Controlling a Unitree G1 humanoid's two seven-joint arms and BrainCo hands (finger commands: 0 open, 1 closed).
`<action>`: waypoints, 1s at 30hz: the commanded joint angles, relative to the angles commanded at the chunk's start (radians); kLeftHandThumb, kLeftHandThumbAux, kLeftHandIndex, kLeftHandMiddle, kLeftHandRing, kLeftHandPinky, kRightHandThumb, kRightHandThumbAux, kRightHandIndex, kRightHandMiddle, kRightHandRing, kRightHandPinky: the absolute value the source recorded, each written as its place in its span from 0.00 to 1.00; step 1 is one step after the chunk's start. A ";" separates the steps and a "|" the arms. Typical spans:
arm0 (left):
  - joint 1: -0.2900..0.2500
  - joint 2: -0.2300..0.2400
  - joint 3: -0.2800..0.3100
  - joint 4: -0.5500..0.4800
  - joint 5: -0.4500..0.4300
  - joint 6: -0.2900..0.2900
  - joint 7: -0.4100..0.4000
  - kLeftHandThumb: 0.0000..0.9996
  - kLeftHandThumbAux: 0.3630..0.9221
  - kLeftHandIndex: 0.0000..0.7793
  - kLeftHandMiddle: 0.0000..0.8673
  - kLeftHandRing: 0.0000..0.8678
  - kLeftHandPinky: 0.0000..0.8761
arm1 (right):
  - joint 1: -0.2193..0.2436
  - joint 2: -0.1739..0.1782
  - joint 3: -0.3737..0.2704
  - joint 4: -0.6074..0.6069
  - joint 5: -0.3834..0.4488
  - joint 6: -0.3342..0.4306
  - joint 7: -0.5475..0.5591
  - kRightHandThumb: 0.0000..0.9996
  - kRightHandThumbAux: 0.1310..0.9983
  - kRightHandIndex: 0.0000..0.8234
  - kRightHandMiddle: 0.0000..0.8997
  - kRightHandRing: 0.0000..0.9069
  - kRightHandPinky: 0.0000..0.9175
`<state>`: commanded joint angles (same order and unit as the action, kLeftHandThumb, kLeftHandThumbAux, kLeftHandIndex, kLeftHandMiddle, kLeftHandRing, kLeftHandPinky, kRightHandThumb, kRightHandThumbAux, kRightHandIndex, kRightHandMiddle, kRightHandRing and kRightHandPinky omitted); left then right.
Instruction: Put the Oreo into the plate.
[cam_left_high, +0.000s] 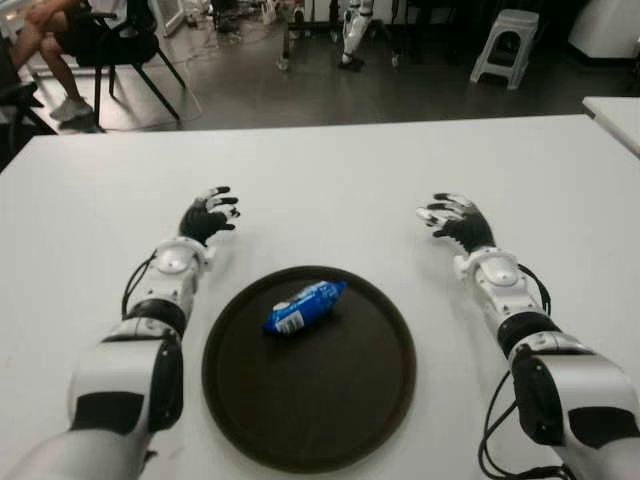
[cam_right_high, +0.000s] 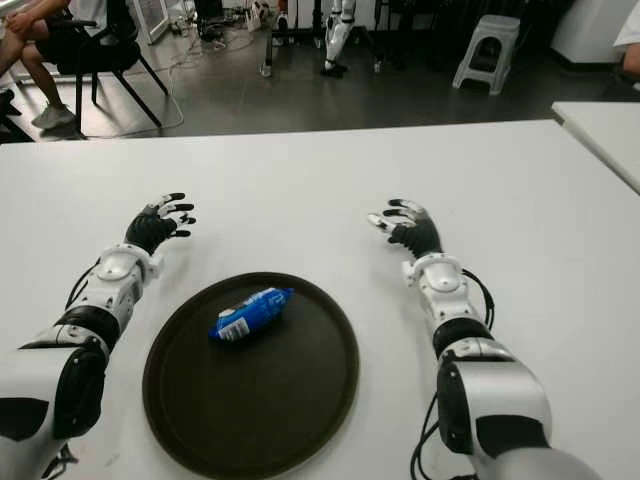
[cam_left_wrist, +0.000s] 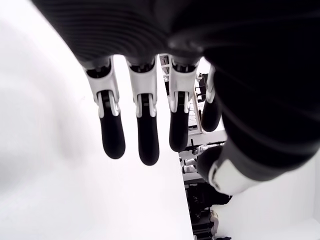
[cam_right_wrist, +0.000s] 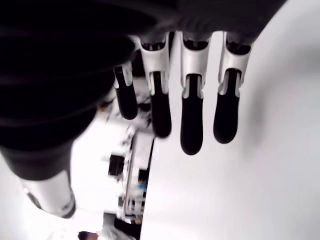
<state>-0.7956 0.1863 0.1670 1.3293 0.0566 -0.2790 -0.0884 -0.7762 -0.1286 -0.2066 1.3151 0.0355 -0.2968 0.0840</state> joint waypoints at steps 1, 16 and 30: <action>0.000 0.000 0.000 0.000 0.001 -0.001 0.001 0.00 0.63 0.23 0.29 0.33 0.39 | -0.001 0.000 -0.004 0.000 0.004 0.001 0.007 0.10 0.60 0.30 0.38 0.43 0.48; 0.001 0.000 0.005 0.000 0.001 0.009 -0.011 0.00 0.58 0.24 0.28 0.32 0.37 | -0.008 -0.062 0.102 -0.002 -0.113 -0.007 0.127 0.07 0.56 0.20 0.30 0.33 0.38; 0.000 0.006 -0.006 0.000 0.014 0.012 -0.013 0.00 0.57 0.24 0.27 0.31 0.36 | -0.010 -0.093 0.155 0.017 -0.193 -0.030 0.047 0.08 0.52 0.24 0.35 0.39 0.42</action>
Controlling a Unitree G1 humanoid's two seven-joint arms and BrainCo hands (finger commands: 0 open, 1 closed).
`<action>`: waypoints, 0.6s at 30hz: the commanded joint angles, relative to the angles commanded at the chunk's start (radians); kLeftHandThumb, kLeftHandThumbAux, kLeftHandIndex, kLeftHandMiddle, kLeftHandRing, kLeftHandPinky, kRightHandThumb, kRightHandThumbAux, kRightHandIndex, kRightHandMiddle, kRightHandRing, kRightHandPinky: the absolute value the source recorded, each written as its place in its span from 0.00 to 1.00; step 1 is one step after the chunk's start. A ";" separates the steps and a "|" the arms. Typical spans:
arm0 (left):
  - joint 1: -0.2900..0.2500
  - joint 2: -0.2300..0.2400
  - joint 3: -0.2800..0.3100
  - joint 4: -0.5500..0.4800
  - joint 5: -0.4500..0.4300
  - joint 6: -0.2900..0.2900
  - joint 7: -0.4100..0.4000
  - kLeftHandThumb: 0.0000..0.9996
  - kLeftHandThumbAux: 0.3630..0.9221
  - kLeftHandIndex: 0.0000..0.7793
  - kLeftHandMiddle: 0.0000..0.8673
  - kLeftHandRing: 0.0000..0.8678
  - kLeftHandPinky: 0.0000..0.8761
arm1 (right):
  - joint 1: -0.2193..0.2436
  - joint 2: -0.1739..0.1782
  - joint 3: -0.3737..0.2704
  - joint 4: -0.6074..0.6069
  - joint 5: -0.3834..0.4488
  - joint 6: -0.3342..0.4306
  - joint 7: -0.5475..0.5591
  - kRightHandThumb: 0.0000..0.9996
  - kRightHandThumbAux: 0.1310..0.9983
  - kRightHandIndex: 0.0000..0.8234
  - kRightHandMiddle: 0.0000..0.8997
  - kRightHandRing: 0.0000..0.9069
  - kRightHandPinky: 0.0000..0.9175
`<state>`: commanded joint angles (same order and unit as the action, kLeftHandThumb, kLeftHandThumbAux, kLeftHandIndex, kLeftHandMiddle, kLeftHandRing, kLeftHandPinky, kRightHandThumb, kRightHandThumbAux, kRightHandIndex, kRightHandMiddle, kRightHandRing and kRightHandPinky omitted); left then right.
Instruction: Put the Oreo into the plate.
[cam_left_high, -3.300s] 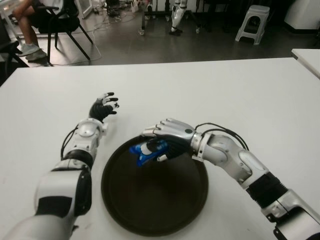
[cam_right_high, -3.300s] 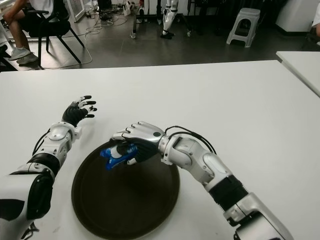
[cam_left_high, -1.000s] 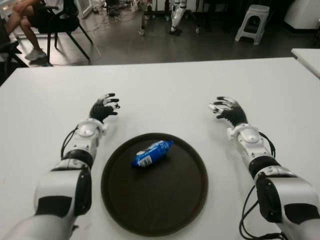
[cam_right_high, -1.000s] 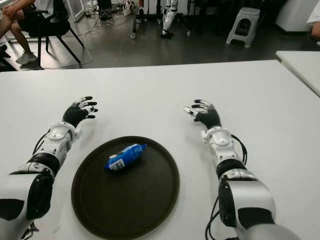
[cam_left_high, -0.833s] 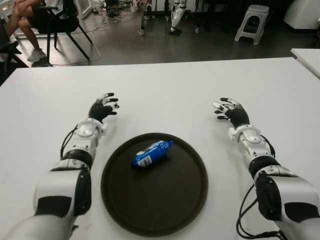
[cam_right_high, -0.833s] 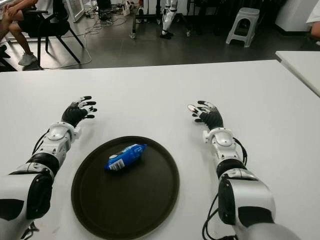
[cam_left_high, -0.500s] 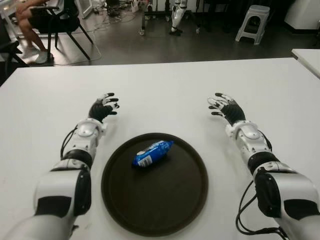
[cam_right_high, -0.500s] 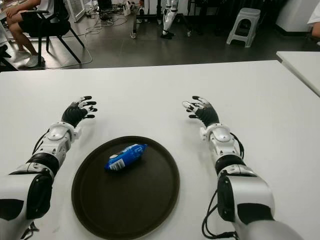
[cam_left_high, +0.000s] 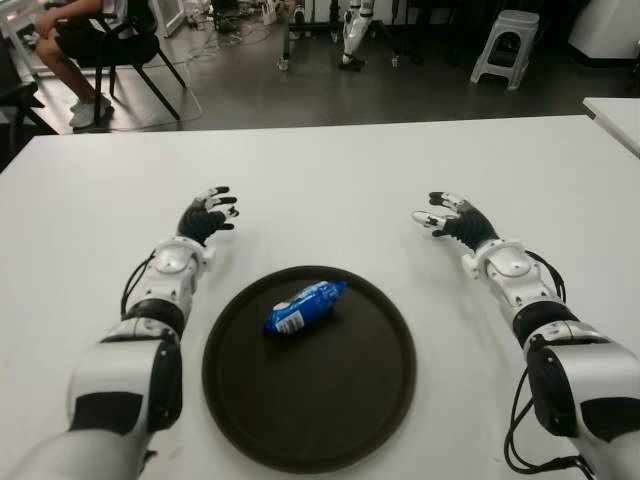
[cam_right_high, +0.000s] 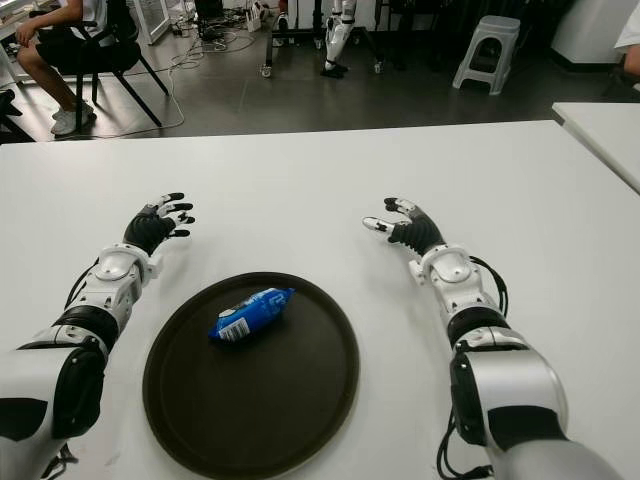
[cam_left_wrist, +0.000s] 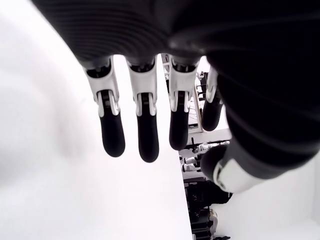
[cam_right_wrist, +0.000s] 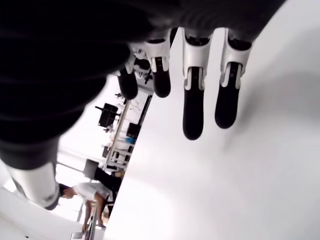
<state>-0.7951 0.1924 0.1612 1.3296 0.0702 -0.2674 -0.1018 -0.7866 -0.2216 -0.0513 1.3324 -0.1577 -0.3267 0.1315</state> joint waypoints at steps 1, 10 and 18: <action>0.000 0.000 0.000 0.000 0.000 0.000 0.000 0.00 0.57 0.24 0.27 0.31 0.36 | 0.000 0.000 -0.002 0.000 0.002 -0.002 -0.002 0.08 0.52 0.24 0.35 0.39 0.42; 0.001 -0.001 -0.005 0.000 0.002 -0.006 0.011 0.00 0.61 0.24 0.28 0.32 0.37 | 0.003 0.001 -0.009 0.002 0.009 -0.010 -0.019 0.07 0.52 0.26 0.36 0.39 0.42; 0.000 -0.003 -0.006 0.001 0.000 -0.003 0.019 0.00 0.59 0.23 0.28 0.32 0.38 | 0.003 0.001 -0.010 0.004 0.010 -0.001 -0.022 0.07 0.52 0.26 0.36 0.39 0.42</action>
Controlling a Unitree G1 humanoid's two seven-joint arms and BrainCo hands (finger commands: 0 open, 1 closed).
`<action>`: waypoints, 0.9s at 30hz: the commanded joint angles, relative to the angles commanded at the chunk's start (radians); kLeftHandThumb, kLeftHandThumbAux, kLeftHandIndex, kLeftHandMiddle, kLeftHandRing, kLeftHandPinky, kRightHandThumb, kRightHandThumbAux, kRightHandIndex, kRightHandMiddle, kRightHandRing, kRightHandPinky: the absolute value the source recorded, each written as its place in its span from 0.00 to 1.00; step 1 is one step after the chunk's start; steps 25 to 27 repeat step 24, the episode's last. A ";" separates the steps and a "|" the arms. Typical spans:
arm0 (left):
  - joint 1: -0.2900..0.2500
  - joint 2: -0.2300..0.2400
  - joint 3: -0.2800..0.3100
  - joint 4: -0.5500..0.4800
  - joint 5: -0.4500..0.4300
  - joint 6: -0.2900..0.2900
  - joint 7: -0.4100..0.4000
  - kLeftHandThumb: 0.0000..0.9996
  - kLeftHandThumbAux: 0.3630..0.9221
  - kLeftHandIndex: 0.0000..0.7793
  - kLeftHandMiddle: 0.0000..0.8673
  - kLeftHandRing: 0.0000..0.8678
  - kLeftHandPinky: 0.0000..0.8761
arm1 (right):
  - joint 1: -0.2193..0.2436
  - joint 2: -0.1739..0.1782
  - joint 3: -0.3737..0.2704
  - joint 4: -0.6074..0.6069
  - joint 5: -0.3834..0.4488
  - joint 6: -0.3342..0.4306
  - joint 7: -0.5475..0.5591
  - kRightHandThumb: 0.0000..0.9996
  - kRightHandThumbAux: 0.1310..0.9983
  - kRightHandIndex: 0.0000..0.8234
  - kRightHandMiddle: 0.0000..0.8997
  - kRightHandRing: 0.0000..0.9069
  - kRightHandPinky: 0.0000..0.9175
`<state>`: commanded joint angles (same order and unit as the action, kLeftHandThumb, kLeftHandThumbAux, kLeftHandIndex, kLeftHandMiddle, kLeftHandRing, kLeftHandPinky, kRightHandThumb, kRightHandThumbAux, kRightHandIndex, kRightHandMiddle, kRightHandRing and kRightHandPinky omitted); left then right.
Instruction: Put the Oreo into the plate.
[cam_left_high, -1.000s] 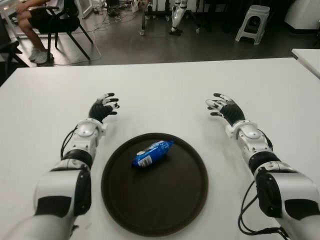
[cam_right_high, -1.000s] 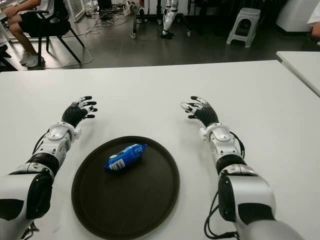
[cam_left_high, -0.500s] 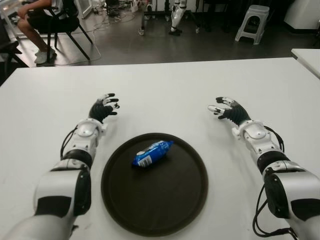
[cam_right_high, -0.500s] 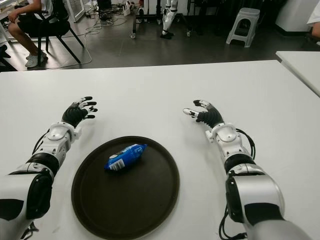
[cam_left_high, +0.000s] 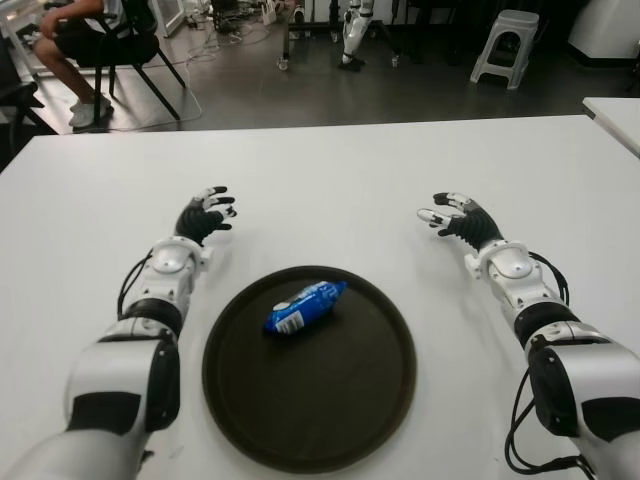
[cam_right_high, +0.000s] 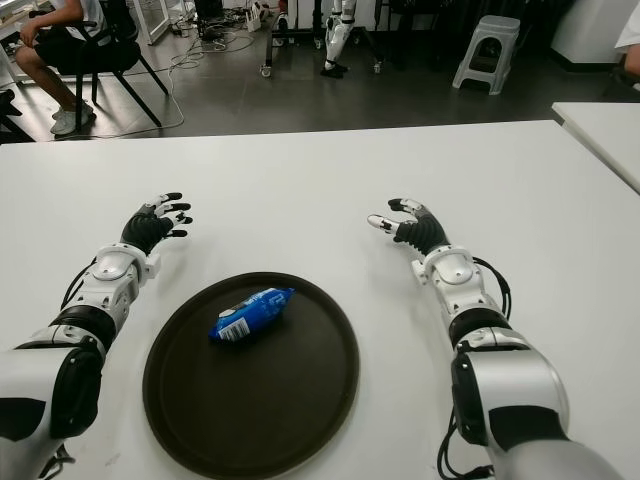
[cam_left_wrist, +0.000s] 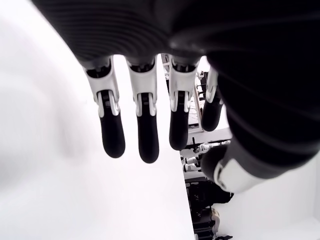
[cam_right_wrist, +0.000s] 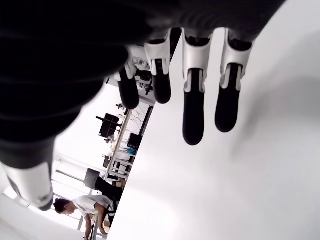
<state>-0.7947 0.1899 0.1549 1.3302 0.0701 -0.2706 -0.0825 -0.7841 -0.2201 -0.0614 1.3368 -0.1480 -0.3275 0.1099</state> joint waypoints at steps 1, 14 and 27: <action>0.000 0.000 -0.001 0.000 0.001 0.000 0.002 0.00 0.59 0.23 0.28 0.32 0.38 | 0.000 0.000 0.000 0.000 0.000 0.002 0.000 0.07 0.51 0.26 0.36 0.39 0.42; -0.001 -0.001 -0.006 0.000 0.000 0.005 0.007 0.00 0.60 0.24 0.28 0.31 0.36 | -0.001 0.002 -0.002 0.004 0.000 0.015 -0.002 0.07 0.50 0.27 0.37 0.41 0.44; 0.000 -0.001 -0.009 0.000 0.001 0.004 0.002 0.00 0.57 0.24 0.28 0.32 0.37 | 0.000 0.003 0.000 0.005 -0.003 0.017 -0.005 0.07 0.54 0.25 0.37 0.40 0.42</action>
